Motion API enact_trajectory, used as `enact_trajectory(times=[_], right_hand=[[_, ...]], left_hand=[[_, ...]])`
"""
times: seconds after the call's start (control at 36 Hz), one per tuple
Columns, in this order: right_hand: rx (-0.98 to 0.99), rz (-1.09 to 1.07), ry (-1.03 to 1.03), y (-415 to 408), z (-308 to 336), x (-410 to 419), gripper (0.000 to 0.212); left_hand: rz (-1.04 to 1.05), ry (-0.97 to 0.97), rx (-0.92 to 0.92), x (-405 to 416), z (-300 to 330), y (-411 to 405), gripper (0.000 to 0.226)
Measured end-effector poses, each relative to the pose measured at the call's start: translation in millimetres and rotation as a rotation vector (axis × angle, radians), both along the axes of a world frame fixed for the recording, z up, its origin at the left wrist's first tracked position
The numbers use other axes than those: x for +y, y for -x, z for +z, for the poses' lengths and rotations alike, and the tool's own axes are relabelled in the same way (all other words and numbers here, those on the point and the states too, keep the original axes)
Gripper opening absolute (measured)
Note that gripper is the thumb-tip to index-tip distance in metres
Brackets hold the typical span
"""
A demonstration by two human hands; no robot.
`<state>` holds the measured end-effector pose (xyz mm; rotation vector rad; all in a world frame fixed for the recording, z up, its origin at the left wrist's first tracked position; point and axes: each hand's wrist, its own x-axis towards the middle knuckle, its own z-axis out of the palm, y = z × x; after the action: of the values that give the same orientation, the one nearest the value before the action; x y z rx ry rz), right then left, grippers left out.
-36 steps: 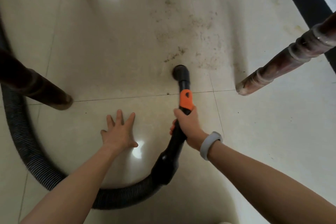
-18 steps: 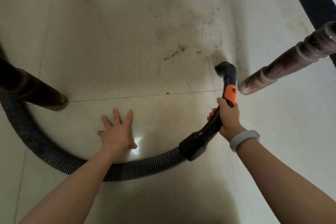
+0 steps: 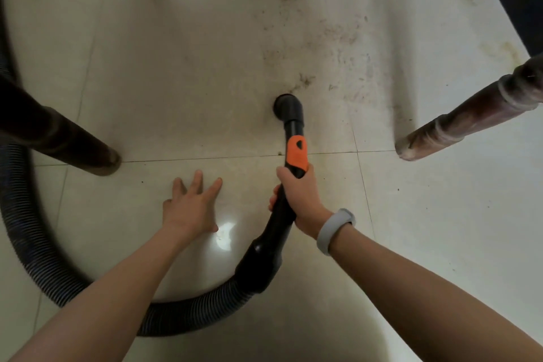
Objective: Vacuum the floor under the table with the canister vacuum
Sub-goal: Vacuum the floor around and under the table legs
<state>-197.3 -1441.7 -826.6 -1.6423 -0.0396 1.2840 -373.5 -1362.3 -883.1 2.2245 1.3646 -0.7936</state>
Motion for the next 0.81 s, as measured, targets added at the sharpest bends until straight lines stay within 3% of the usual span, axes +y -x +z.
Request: enact_trajectory(times=[0.22, 0.36, 0.5, 0.81], right_hand=[[0.018, 0.155, -0.018, 25, 1, -19, 0.020], [-0.121, 0.011, 0.017, -7, -5, -7, 0.017], [-0.076, -0.073, 0.021, -43, 6, 21, 0.018], [-0.034, 0.119, -0.006, 4, 5, 38, 0.026]], left_hand=[[0.040, -0.027, -0.011, -3, 0, 3, 0.111], [0.127, -0.019, -0.034, -2, -4, 5, 0.114], [0.121, -0.006, -0.024, -1, -6, 3, 0.116], [0.104, -0.004, -0.015, 0, -7, 2, 0.119]])
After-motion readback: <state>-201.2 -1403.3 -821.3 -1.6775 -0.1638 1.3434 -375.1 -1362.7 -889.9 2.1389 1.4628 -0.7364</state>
